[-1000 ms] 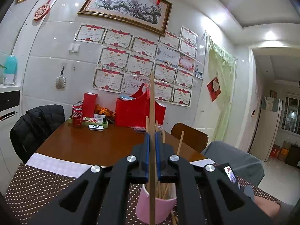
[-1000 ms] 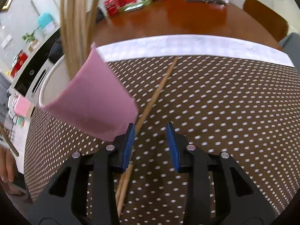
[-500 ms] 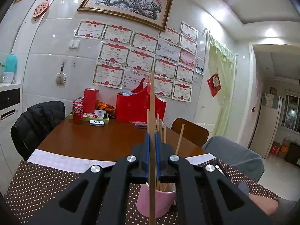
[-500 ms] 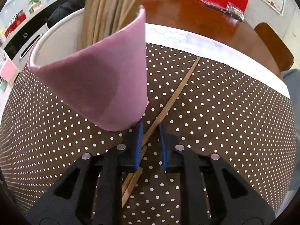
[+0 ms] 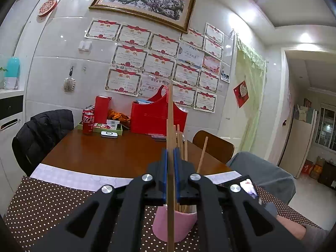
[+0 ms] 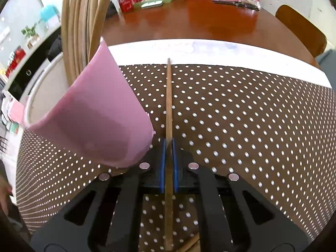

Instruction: Organize utensils

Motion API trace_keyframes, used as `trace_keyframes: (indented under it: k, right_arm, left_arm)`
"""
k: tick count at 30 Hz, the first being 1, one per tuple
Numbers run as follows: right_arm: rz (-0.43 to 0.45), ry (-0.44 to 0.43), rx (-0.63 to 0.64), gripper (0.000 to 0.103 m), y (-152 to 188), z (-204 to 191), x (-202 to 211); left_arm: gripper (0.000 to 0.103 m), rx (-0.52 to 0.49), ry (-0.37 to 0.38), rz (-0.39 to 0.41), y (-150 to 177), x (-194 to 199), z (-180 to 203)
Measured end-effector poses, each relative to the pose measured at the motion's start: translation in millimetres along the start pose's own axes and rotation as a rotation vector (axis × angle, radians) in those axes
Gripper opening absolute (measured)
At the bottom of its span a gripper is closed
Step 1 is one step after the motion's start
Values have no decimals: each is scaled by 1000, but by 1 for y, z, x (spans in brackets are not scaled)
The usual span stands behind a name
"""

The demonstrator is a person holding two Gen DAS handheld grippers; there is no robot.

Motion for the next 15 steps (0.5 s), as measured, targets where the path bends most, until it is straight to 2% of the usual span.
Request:
trace_keyframes:
  k: [5,7,10,15]
  right_arm:
    - [26,-18,-35,6,6,13,15]
    - [10,12,-18,6,9,9,20]
    - [-60,64,24,7,8,5,10]
    - [-61,136,72,7,-3,-5,-2]
  left_arm:
    - [6,-5,2,-13,3,-3,4]
    - [6,-9,6,-16,4,-3,6]
    - [6,-14,7,-17,3,-4,8]
    - [6,-8,8,-21,3,-5,6]
Point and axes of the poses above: each gripper's, at about its wrist camera, not at the fingertips, and x roughly against the way its jaws point, z to its right, y to its underside, the point moved 2 cm from there along -x, roughly the way its jaws point
